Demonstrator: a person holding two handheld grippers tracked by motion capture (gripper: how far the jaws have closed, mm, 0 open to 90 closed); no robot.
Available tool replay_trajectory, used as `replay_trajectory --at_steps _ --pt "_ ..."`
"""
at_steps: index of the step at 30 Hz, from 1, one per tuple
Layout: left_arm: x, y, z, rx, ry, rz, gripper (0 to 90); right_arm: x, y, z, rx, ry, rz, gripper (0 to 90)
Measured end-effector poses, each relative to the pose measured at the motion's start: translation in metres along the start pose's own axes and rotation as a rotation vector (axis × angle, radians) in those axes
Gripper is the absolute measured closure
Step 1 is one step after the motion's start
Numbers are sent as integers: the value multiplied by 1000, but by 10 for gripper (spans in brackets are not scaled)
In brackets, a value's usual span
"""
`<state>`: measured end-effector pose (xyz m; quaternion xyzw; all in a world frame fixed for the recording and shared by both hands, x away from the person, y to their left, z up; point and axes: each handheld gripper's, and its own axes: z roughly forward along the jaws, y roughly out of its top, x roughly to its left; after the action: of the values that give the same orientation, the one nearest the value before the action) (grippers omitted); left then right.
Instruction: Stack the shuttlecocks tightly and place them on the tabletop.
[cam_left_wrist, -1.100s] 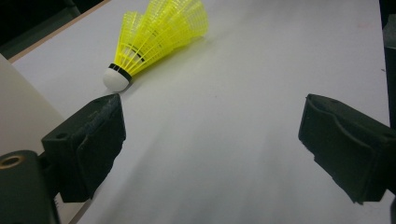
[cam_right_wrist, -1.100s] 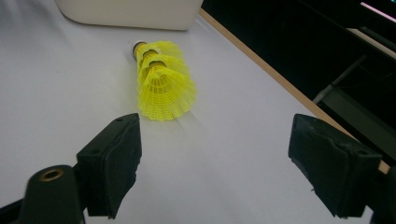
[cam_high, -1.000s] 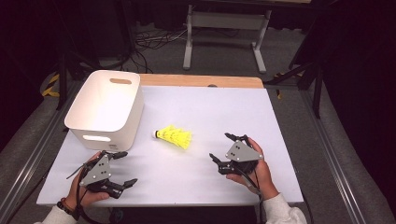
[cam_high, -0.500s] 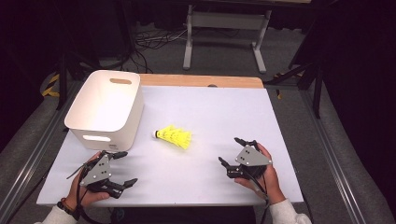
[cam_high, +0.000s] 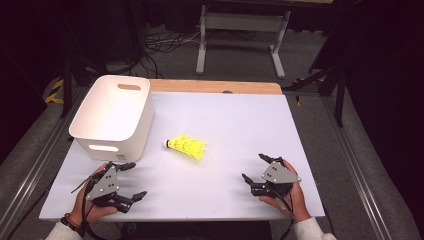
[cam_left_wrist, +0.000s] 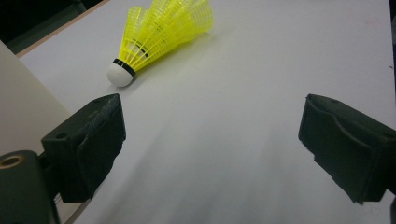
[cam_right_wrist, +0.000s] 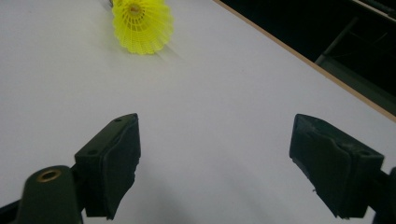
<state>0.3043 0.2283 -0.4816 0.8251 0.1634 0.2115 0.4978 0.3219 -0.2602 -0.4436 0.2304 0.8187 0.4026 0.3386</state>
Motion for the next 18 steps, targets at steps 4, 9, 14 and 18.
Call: replay_trajectory --at_steps 4,9,14,18 --pt "0 -1 -1 2 10 0 81 -3 -6 0 4 3 45 152" --pt "0 -3 -4 -3 28 -12 77 -2 -13 1 0 14 60 128" --pt "3 -4 -6 -15 38 -26 73 0 -11 6 10 12 46 120" --pt "2 -5 -7 -13 38 -29 73 2 -9 6 3 17 44 120"
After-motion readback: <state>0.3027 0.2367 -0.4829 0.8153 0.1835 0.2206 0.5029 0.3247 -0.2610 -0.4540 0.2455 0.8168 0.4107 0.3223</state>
